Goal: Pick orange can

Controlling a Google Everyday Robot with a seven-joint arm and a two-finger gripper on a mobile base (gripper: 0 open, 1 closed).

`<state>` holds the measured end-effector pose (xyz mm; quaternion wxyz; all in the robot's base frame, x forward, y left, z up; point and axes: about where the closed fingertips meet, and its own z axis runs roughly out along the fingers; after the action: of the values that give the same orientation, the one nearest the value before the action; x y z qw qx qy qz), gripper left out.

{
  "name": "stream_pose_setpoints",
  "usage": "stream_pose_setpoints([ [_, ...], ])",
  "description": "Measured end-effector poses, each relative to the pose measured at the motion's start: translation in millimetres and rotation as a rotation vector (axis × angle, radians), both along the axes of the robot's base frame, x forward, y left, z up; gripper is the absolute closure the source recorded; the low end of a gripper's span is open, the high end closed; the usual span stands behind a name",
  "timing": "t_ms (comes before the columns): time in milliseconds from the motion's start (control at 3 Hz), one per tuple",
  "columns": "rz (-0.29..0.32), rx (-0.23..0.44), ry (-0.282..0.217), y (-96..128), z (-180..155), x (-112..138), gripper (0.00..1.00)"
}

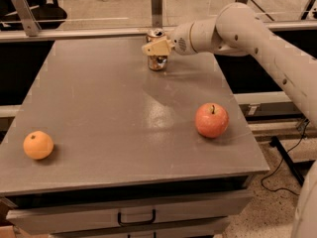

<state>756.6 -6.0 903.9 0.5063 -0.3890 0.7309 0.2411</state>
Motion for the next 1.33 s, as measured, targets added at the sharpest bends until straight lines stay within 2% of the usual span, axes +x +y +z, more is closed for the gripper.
stream_pose_setpoints([
  [333,0.021,-0.006,-0.011,0,3,-3,0.65],
  [667,0.108,0.045,-0.026,3,28,-18,0.88],
  [1000,0.278,0.149,-0.02,16,66,-56,1.0],
  [1333,0.474,0.245,0.04,38,97,-102,1.0],
])
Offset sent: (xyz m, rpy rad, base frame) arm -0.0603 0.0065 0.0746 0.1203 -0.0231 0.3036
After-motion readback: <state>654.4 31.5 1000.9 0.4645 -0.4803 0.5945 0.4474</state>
